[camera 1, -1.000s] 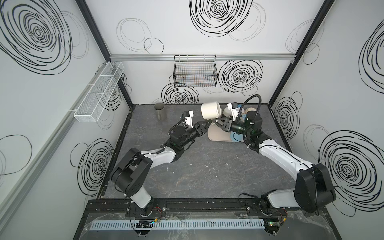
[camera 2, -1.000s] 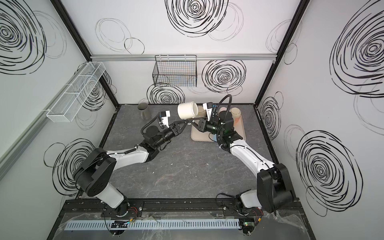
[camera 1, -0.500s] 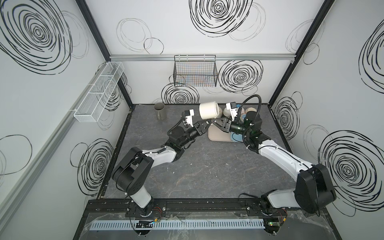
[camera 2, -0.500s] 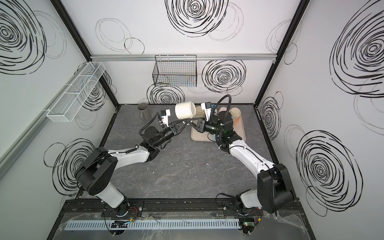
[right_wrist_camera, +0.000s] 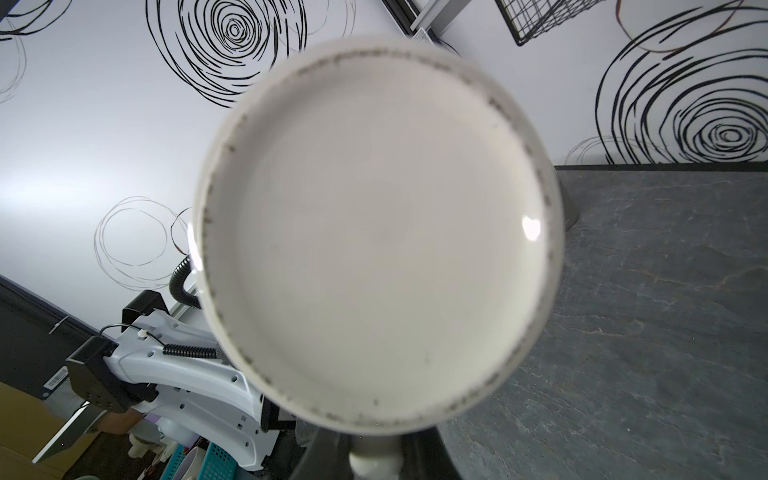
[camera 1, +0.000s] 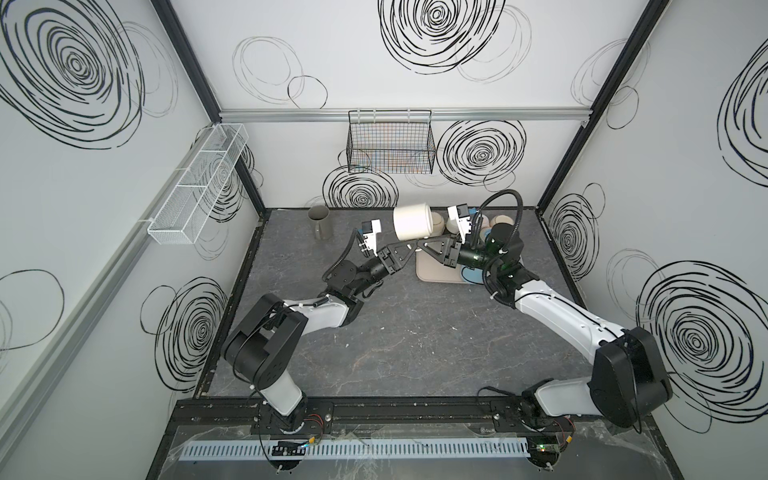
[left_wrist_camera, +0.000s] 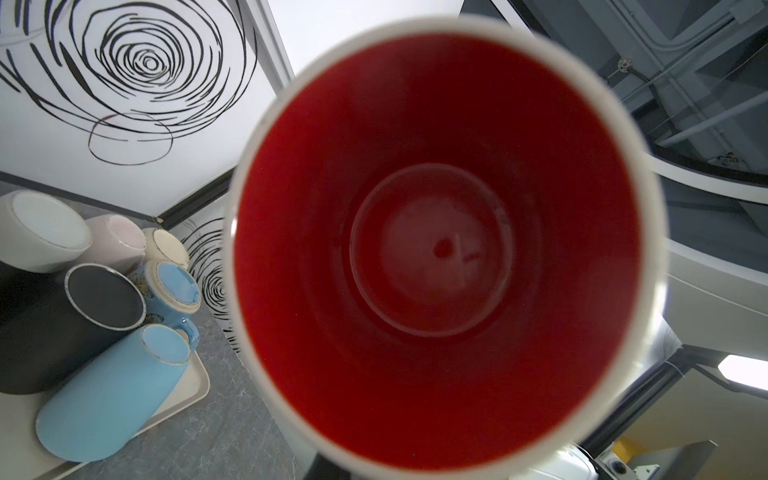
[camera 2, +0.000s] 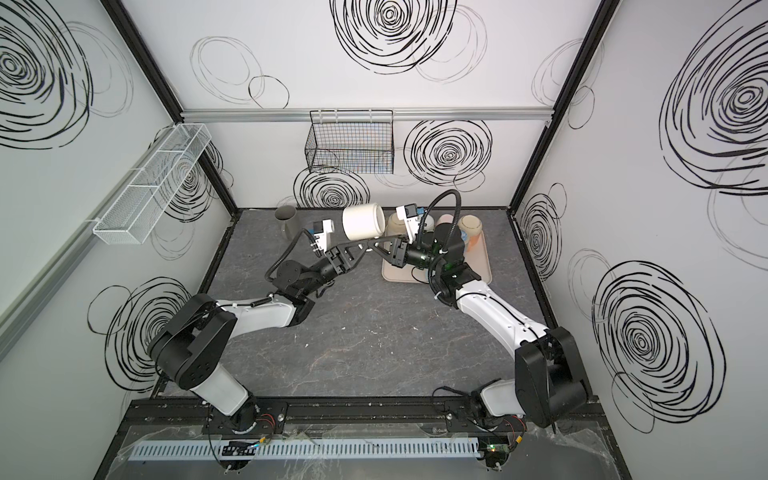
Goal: Turn the mug right side up
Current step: 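Grasp the white mug with the left gripper while the right gripper releases it, then set the white mug upright by the grey mug while the right gripper returns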
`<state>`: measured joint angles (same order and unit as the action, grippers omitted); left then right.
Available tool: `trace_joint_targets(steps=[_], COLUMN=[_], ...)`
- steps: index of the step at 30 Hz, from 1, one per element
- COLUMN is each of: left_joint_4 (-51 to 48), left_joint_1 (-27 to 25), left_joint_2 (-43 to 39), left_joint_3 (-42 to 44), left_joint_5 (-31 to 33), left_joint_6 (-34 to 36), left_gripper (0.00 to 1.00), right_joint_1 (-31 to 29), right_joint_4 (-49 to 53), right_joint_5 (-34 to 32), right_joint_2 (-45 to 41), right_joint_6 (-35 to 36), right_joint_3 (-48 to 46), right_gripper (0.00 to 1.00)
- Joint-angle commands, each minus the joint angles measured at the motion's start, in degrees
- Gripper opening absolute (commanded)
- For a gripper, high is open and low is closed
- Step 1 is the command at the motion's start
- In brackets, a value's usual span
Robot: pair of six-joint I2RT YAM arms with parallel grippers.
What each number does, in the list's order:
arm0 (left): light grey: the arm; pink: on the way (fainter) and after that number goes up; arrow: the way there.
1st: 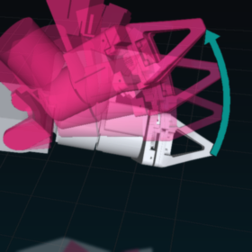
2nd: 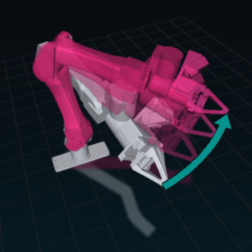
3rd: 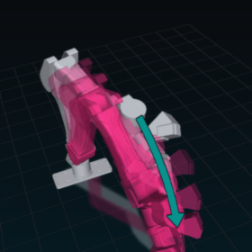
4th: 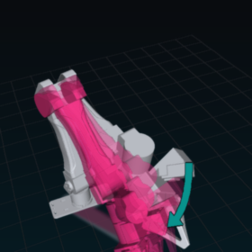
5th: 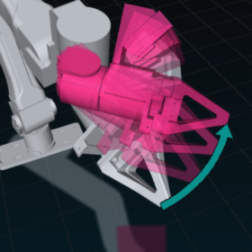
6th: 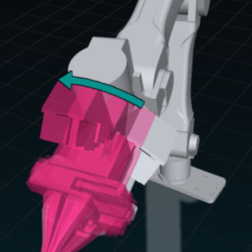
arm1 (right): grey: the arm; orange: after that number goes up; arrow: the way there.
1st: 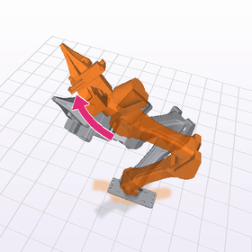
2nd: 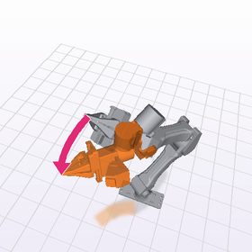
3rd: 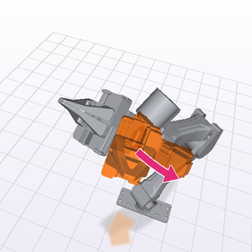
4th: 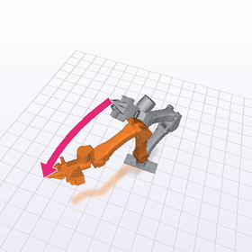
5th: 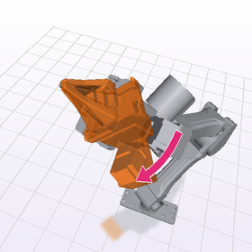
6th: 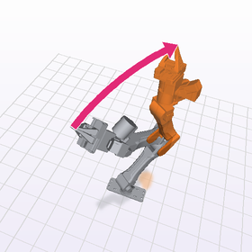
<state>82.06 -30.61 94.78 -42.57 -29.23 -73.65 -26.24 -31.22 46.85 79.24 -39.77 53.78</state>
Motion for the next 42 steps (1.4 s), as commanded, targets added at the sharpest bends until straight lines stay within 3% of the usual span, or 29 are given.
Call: trace_joint_targets(steps=[1, 4, 9, 16, 20, 23, 26, 30, 37, 42], left_joint_4=[17.1, 14.1, 4.7, -12.3, -27.6, -44.2, -53.6, -62.1, -81.8, -90.0], left_joint_1=[2.0, 2.0, 2.3, 4.3, 5.1, 5.2, 5.4, 6.8, 8.3, 10.9], left_joint_2=[-0.3, -1.3, -3.7, -9.1, -12.7, -14.8, -15.7, -15.5, -12.1, -7.7], left_joint_3=[0.1, 0.4, 0.2, -1.0, -4.5, -9.2, -12.5, -15.9, -25.3, -30.1], left_joint_5=[1.2, 1.6, 1.9, 3.4, 4.9, 8.4, 11.5, 15.6, 29.6, 35.7], left_joint_6=[-2.7, -0.3, 5.3, 16.2, 24.9, 34.5, 41.8, 46.0, 54.9, 57.2], left_gripper=[0.0, 0.0, 0.0, 0.0, 0.0, 0.0, 0.0, 0.0, 0.0, 0.0], right_joint_1=[0.6, 0.7, 0.7, 1.0, 1.4, 1.8, 2.2, 3.2, 5.1, 6.8], right_joint_4=[1.2, 4.0, 9.9, 17.3, 20.1, 22.4, 24.5, 25.7, 29.0, 30.2], right_joint_5=[-0.9, -1.6, -5.4, -16.1, -20.2, -22.1, -24.2, -24.9, -26.4, -27.0], right_joint_2=[-1.3, -2.2, -4.9, -10.2, -12.5, -13.4, -13.8, -14.0, -14.3, -13.2], right_joint_6=[2.3, 4.8, 9.5, 15.5, 17.6, 19.4, 20.0, 20.0, 19.8, 19.8], right_joint_3=[1.2, 1.5, 1.3, -0.5, -1.6, -1.8, -1.8, -2.0, -2.0, -2.1], right_gripper=[0.31, 0.42, 0.5, 0.52, 0.53, 0.53, 0.53, 0.53, 0.53, 0.53])
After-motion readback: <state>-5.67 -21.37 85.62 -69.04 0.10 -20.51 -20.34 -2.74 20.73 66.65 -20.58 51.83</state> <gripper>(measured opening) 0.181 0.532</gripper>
